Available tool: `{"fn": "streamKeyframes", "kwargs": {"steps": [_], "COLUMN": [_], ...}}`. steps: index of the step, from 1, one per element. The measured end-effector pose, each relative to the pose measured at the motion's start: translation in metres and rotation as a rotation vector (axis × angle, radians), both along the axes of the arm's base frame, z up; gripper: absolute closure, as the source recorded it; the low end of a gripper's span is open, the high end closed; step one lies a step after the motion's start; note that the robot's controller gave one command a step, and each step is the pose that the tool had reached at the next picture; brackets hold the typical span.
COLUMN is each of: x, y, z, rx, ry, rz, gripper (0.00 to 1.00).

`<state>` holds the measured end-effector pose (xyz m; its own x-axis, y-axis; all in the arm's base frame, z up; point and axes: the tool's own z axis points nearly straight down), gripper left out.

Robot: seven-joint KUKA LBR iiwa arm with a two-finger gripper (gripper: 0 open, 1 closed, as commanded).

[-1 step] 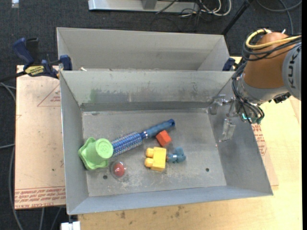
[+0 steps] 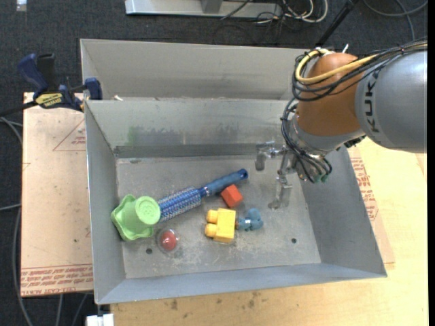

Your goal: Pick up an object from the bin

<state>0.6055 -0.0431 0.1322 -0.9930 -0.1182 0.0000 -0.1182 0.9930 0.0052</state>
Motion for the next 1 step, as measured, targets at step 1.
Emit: {"fn": "streamKeyframes", "kwargs": {"steps": [1], "x": [0.0026], "y": [0.0697], "z": [-0.0587], "rx": [-0.005], "ry": [-0.012], "rz": [0.473], "gripper": [0.00]}}
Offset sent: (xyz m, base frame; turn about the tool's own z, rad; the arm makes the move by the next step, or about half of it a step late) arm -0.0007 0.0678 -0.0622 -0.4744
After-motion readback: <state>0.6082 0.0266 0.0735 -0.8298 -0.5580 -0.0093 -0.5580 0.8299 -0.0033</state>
